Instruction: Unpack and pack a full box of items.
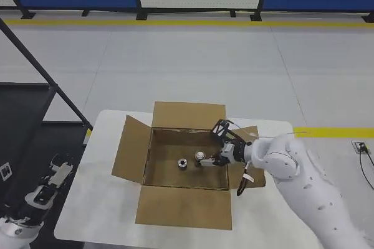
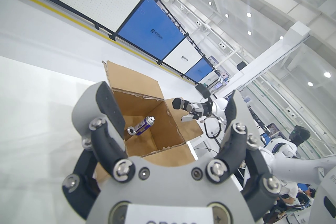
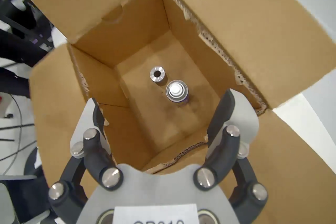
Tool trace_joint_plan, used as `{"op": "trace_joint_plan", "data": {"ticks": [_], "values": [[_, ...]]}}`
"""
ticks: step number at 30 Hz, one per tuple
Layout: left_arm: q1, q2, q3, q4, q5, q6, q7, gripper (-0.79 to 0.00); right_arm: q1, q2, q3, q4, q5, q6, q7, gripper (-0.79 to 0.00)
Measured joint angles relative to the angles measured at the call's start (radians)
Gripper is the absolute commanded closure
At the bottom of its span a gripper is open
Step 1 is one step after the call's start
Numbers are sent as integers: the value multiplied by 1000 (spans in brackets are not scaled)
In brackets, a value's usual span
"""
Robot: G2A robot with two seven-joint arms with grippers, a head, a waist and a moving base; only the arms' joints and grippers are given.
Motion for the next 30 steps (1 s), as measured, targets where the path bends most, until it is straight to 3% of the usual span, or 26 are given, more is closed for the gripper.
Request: {"op": "trace_joint_plan", "data": {"ticks": [11, 14, 21, 27, 28, 29, 30], "values": [[1, 0, 1, 0, -1, 1, 1, -785, 18, -7, -32, 18, -11, 17, 0, -785], [6, 0, 21, -6, -23, 50, 14, -785, 19, -17, -78, 21, -63, 27, -7, -785], [3, 7, 37, 9, -78, 152, 27, -785, 114, -78, -242, 137, -235, 136, -76, -785], [4, 8, 35, 12, -95, 161, 29, -785, 194, -140, -332, 295, -225, 156, -84, -785], [4, 8, 35, 12, -95, 161, 29, -785, 206, -149, -342, 321, -214, 152, -83, -690], [4, 8, 35, 12, -95, 161, 29, -785, 217, -158, -350, 346, -204, 149, -82, -459], [4, 8, 35, 12, -95, 161, 29, -785, 231, -170, -361, 378, -190, 142, -77, -363]]}}
